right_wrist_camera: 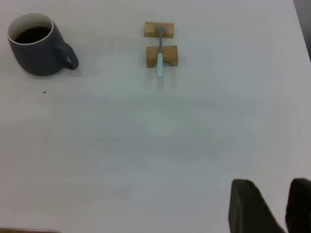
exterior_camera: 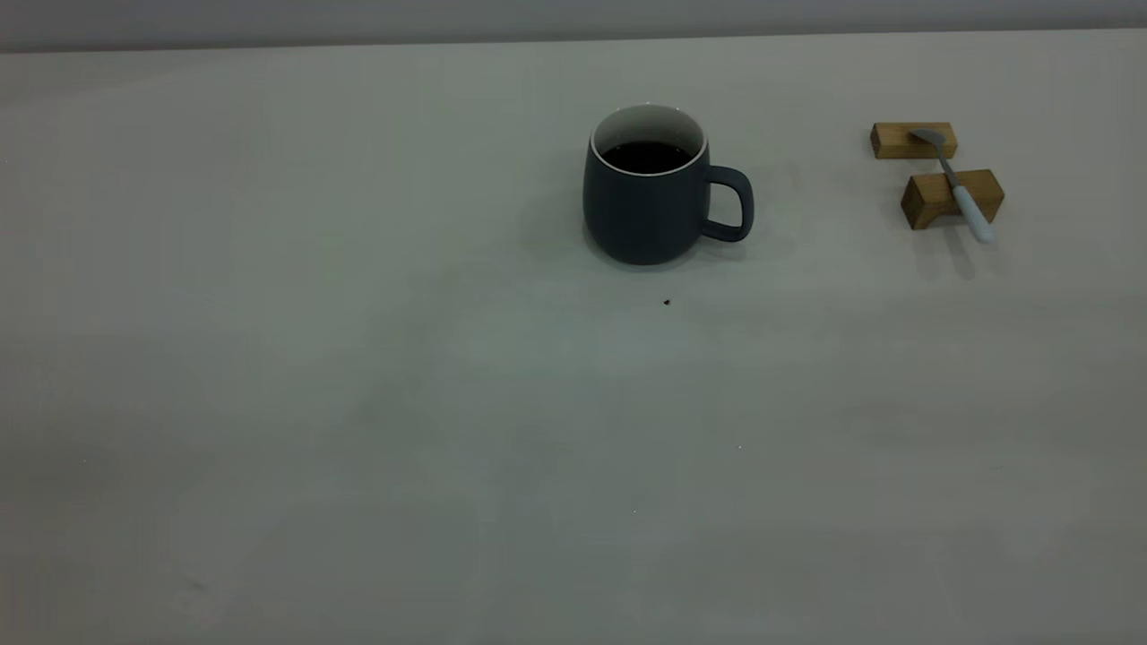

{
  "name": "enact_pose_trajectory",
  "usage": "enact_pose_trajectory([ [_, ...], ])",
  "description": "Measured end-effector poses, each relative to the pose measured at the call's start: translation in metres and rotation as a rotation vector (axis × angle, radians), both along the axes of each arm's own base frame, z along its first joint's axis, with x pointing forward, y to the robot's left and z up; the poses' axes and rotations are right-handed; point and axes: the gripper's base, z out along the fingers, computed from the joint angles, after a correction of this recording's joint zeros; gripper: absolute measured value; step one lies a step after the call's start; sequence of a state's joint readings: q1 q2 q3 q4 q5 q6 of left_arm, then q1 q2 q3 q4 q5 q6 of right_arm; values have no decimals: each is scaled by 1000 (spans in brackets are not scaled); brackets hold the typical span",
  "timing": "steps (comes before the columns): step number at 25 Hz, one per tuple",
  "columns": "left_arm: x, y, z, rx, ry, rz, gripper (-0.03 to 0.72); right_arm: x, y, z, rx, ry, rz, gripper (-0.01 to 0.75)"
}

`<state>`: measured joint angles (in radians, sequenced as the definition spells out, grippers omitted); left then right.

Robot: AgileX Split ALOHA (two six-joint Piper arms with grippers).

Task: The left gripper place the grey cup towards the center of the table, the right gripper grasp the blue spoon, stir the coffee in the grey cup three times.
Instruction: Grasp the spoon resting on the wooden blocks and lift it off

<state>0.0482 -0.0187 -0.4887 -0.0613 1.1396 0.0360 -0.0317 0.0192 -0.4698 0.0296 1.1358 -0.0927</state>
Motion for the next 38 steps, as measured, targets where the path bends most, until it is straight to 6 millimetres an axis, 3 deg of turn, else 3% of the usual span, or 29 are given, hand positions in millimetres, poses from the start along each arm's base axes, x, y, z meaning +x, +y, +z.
enact_pose_trajectory([
  [7,0,0,0,0,0,0,585,12,0,13,3,7,-1,272],
  [14,0,0,0,0,0,0,585,77,0,34,35,143,17,492],
  [18,0,0,0,0,0,0,585,125,3,29,46,204,70,573],
  [28,0,0,0,0,0,0,585,241,5,-19,91,466,118,580],
  [38,0,0,0,0,0,0,585,326,2,-87,131,617,89,581],
])
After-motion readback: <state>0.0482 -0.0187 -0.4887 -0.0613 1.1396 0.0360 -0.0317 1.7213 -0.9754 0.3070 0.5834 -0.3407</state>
